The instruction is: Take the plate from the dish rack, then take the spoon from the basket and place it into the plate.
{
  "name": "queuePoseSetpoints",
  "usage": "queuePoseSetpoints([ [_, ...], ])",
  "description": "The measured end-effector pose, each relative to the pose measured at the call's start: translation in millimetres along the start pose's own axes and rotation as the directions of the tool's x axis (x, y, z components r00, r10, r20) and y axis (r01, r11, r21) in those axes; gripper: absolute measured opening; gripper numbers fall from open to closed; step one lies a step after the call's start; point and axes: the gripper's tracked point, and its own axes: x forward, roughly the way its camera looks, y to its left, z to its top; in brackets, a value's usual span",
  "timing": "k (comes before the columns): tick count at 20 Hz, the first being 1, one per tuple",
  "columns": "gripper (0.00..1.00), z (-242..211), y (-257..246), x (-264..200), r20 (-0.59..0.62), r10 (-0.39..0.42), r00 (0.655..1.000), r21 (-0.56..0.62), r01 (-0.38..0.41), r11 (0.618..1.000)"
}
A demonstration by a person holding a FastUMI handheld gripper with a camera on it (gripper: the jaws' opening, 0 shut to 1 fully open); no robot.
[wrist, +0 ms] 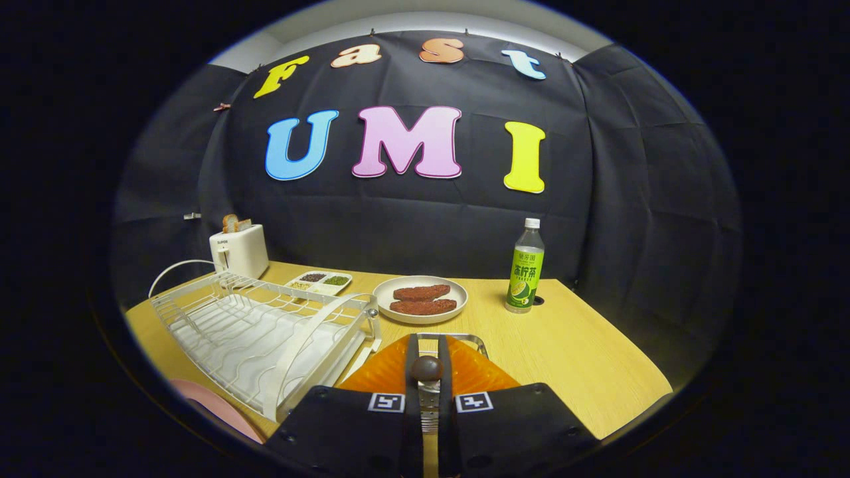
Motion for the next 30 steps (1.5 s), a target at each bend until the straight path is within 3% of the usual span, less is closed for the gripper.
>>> queuePoseSetpoints([
  [7, 0.11, 26.4, -21.0, 0.8, -0.017, -0.032, 0.999, 0.008, 0.032, 0.999],
  [13, 0.12, 71.1, -22.2, -7.9, -0.006, 0.000, 1.000, 0.014, 0.000, 1.000],
  [21, 0.11, 131.8, 22.6, -64.8, 0.009, 0.211, 0.977, 0.014, -0.211, 0.977],
  [30, 0.12, 78.8, 157.3, -142.8, -0.059, 0.464, 0.884, 0.067, -0.461, 0.885],
])
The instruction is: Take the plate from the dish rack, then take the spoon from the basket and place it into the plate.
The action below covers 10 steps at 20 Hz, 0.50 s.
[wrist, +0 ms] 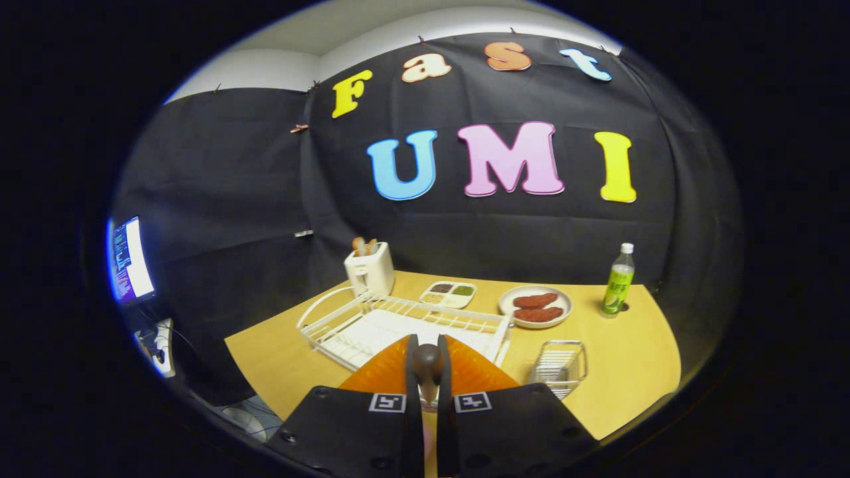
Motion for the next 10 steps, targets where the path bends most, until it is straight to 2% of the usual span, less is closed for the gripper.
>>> queuePoseSetpoints([
  [3, 0.12, -32.4, 34.7, 20.5, -0.012, 0.077, 0.997, 0.015, -0.077, 0.997],
  [10, 0.12, -98.5, 50.3, 48.3, -0.064, 0.093, 0.994, -0.026, -0.095, 0.995],
])
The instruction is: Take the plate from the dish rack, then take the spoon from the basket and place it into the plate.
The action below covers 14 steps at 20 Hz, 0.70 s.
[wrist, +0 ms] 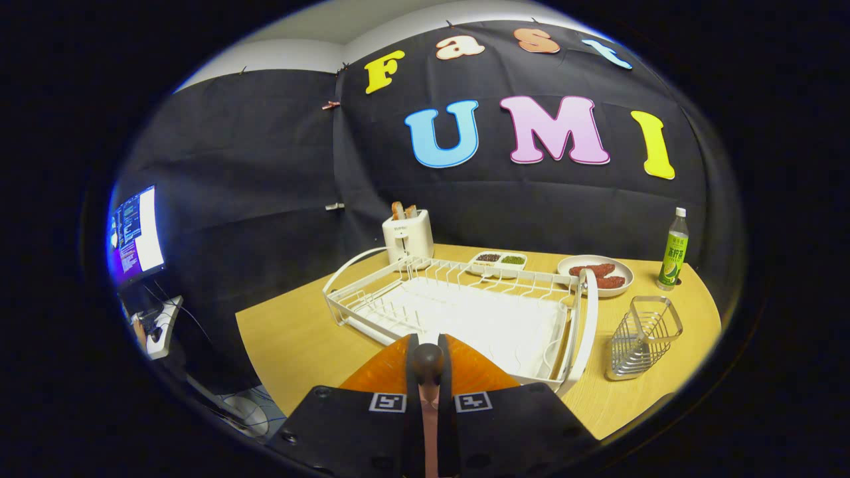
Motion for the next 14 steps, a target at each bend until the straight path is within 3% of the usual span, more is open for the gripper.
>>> queuePoseSetpoints([
  [1, 0.12, -2.2, 1.3, 0.6, 0.044, -0.007, 0.999, -0.003, 0.007, 1.000],
  [9, 0.14, -4.5, 12.5, -6.0, 0.001, -0.003, 1.000, -0.012, 0.003, 1.000],
  [12, 0.22, -19.4, 4.7, -9.0, -0.057, -0.025, 0.998, -0.001, 0.025, 1.000],
  [14, 0.41, -23.6, 4.0, -9.3, -0.077, -0.028, 0.997, 0.015, 0.029, 0.999],
])
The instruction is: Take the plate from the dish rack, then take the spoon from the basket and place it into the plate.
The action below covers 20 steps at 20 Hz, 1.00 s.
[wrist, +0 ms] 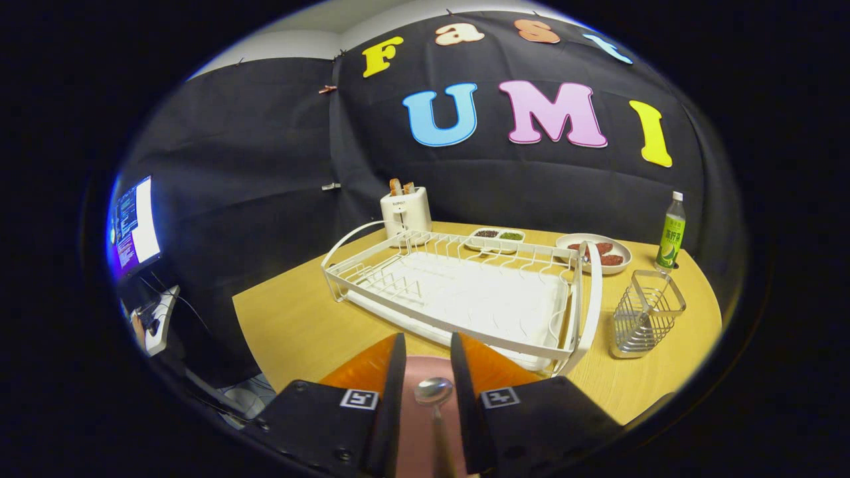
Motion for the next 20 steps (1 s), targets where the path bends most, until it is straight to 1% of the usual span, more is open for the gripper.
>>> queuePoseSetpoints([
  [3, 0.63, 12.0, -5.1, -3.7, 0.009, -0.012, 1.000, 0.011, 0.012, 1.000],
  [5, 0.70, 25.1, -7.2, -5.8, 0.020, -0.013, 1.000, 0.020, 0.012, 1.000],
  [6, 0.85, 34.5, -10.1, -8.9, 0.032, -0.020, 0.999, 0.017, 0.019, 1.000],
  [7, 0.91, 45.9, -13.2, -12.3, 0.046, -0.027, 0.999, 0.012, 0.027, 1.000],
  [8, 0.94, 55.8, -15.6, -16.7, 0.060, -0.035, 0.998, 0.005, 0.035, 0.999],
  [13, 0.99, 106.1, -29.6, -50.1, 0.124, -0.096, 0.988, -0.011, 0.098, 0.995],
  [17, 0.98, 137.3, -35.6, -91.4, 0.159, -0.176, 0.972, 0.009, 0.177, 0.984],
  [20, 0.98, 168.7, -34.6, -125.3, 0.190, -0.221, 0.957, 0.009, 0.224, 0.975],
])
